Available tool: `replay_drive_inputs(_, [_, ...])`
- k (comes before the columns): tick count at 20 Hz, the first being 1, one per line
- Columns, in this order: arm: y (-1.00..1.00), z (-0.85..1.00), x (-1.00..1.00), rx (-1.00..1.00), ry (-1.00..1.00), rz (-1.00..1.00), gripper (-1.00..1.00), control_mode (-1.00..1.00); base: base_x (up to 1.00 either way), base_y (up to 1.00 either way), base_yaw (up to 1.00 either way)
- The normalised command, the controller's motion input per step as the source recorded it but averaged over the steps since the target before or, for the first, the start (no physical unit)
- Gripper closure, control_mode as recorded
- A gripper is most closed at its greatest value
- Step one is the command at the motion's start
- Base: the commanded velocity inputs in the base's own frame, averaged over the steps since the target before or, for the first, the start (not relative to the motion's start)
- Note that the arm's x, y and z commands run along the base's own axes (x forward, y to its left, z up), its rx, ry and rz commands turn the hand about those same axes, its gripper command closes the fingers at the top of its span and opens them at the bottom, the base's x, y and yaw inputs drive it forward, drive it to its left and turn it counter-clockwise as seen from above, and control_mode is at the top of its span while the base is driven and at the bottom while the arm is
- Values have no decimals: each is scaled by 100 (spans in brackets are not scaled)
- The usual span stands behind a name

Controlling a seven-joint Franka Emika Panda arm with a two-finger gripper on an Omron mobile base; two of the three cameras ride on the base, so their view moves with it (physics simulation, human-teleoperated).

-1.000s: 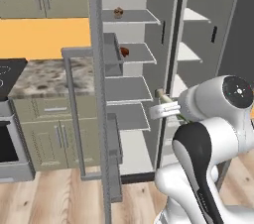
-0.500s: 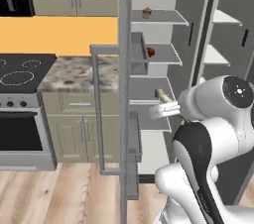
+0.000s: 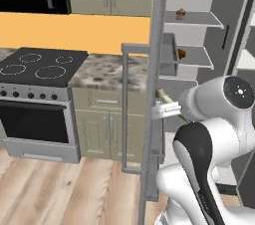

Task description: Gather the garlic and mushroom from the fridge and place them on a tray on the dining counter. Then gather the chicken drumstick and fish from the fridge and place them on the other tray.

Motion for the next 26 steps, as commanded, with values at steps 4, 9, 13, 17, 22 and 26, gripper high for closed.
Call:
replay_drive_inputs(4, [0,0,0,0,0,0,100,100,-30,73,39])
replay_drive_inputs(9, [0,0,0,0,0,0,100,100,-15,84,43])
replay_drive_inputs(13, [0,0,0,0,0,0,100,100,-3,84,44])
replay_drive_inputs(17, [0,0,0,0,0,0,100,100,7,75,43])
replay_drive_inputs(22, [0,0,0,0,0,0,100,100,62,53,38])
replay_drive_inputs(26, [0,0,0,0,0,0,100,100,97,45,28])
